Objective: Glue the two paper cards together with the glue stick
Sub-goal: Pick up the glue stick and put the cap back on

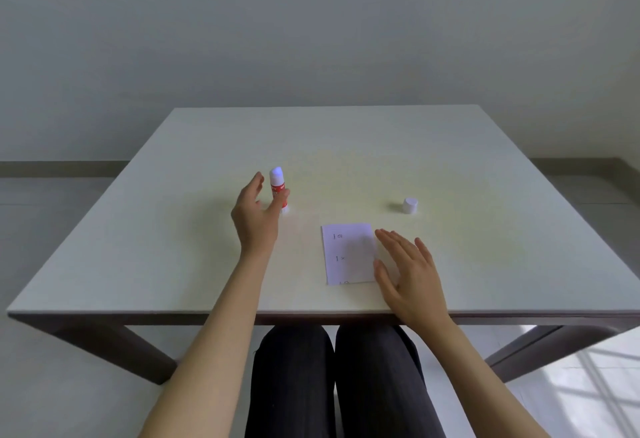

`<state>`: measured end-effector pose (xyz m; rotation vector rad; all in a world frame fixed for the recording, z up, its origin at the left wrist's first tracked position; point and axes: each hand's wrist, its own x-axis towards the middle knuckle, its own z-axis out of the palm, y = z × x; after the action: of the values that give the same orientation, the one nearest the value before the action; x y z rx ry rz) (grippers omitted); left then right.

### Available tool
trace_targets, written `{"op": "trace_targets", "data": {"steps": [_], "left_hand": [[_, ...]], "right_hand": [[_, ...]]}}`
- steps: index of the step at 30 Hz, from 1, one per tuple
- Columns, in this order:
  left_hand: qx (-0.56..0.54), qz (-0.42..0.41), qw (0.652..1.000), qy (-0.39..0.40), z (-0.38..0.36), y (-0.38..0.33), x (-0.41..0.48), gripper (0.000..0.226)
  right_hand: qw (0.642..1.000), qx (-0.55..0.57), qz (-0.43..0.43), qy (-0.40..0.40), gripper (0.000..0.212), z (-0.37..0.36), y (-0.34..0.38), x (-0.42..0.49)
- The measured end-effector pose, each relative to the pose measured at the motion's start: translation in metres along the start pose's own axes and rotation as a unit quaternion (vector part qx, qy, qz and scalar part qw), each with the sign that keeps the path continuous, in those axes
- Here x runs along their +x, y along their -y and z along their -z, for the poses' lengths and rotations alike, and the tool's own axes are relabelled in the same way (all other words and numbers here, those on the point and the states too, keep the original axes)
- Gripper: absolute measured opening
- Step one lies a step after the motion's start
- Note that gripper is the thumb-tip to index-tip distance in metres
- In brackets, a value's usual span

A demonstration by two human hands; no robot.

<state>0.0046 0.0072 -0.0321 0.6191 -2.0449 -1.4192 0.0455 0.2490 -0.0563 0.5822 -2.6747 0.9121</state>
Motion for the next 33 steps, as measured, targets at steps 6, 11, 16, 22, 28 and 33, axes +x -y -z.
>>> {"op": "trace_targets", "data": {"steps": [6,11,16,22,28,33], "left_hand": [[0.039,-0.038,0.998,-0.013,-0.012,0.0,0.006,0.019],[-0.212,0.087,0.968,0.107,-0.008,-0.026,-0.006,0.016],[-0.344,0.094,0.895,0.268,-0.016,-0.043,-0.042,0.014],[-0.313,0.044,0.898,0.307,-0.014,-0.057,-0.055,0.014],[-0.308,0.034,0.911,0.273,-0.013,-0.068,-0.061,0.01],[-0.288,0.025,0.922,0.259,-0.012,-0.07,-0.061,0.009]], "right_hand": [[0.999,-0.02,0.013,-0.026,0.039,-0.004,0.001,-0.001],[0.995,0.084,-0.018,-0.05,0.055,-0.001,0.001,0.006],[0.936,0.312,-0.124,-0.109,0.063,0.009,0.027,0.017],[0.677,0.654,-0.294,0.166,0.051,0.023,0.057,0.038],[0.946,0.285,-0.089,-0.128,0.021,0.004,0.059,0.029],[0.839,0.504,-0.205,0.012,0.041,0.015,0.062,0.036]]}}
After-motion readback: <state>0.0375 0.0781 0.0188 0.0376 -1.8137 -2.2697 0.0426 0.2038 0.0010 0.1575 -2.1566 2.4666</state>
